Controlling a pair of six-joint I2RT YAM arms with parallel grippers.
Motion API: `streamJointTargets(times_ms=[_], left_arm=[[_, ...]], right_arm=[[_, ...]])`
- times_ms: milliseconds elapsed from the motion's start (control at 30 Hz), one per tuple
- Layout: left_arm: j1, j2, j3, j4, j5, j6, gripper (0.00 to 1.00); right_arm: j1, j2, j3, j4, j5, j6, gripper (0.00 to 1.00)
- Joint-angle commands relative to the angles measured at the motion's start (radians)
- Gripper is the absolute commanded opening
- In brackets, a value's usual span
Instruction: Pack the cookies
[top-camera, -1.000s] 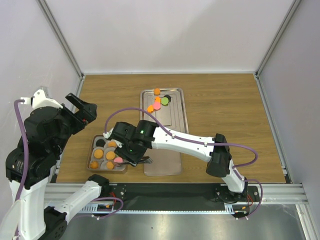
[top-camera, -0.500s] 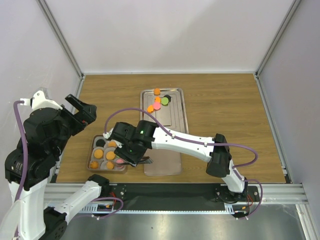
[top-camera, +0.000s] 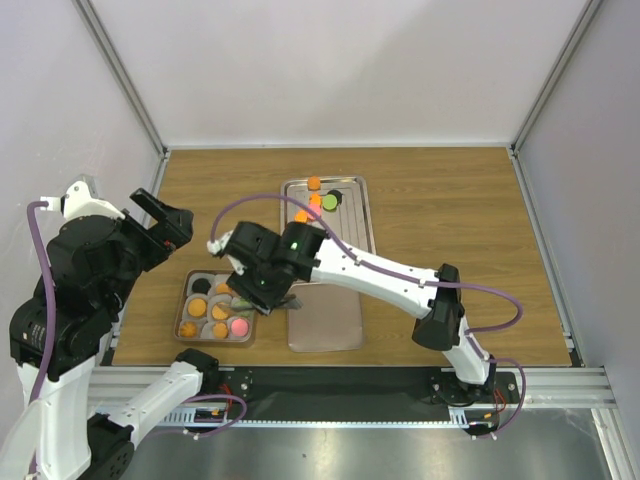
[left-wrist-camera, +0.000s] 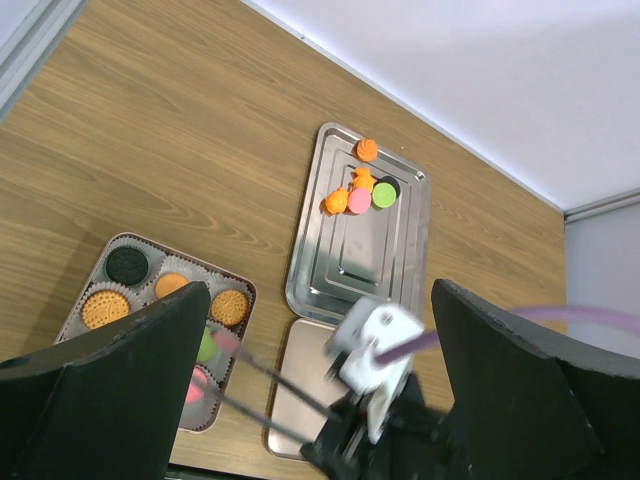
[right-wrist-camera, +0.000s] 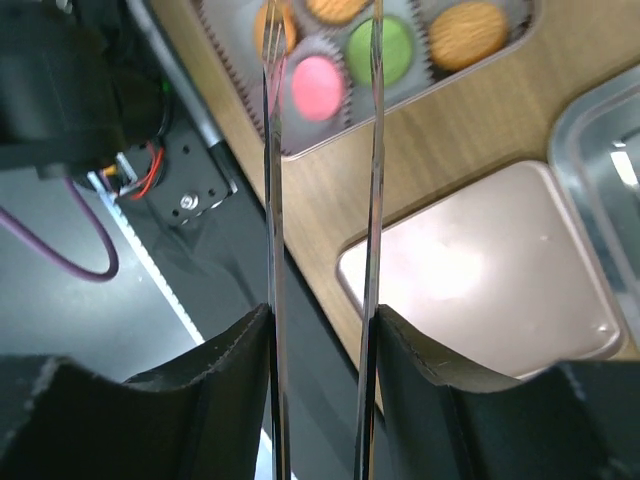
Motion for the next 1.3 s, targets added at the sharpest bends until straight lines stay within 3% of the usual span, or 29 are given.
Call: streamJointTargets(times_ms=[0,167,400,533,767,1033,1267], left_arm=[[-0.003,0.002,0.011,0.037,-0.003,0.017,1.0],[-0.003,0.002,-0.011,0.068,0.024,0.02,1.0],[-0.003,0.003,-0.096,0.12,0.12,0.025,1.0],[-0.003,-0.029,-0.211,0.186,0.197,0.008,0.99],[-0.005,-0.046,-0.383,0.303,0.328,0.017,0.99],[-0.005,-0.05,-0.48,0.329,0.417,0.046,0.99],[-0.005,-0.047,-0.514,0.301,0.432,0.084,0.99]], right_arm=[[-0.075,-0.057,0.058,-0.015,-0.012,0.011,0.49],[-0.198,-0.123,0.02,-0.003,-0.029,0.028,0.48],[-0.489,-0.259,-0.178,0.095,0.005,0.085,0.48],[-0.742,-0.367,-0.443,0.285,0.043,0.164,0.48],[-1.002,-0.447,-0.804,0.578,0.158,0.237,0.48],[-1.091,-0.428,-1.03,0.836,0.221,0.23,0.52],[-1.106,-0.338,-1.025,0.827,0.218,0.2,0.62]])
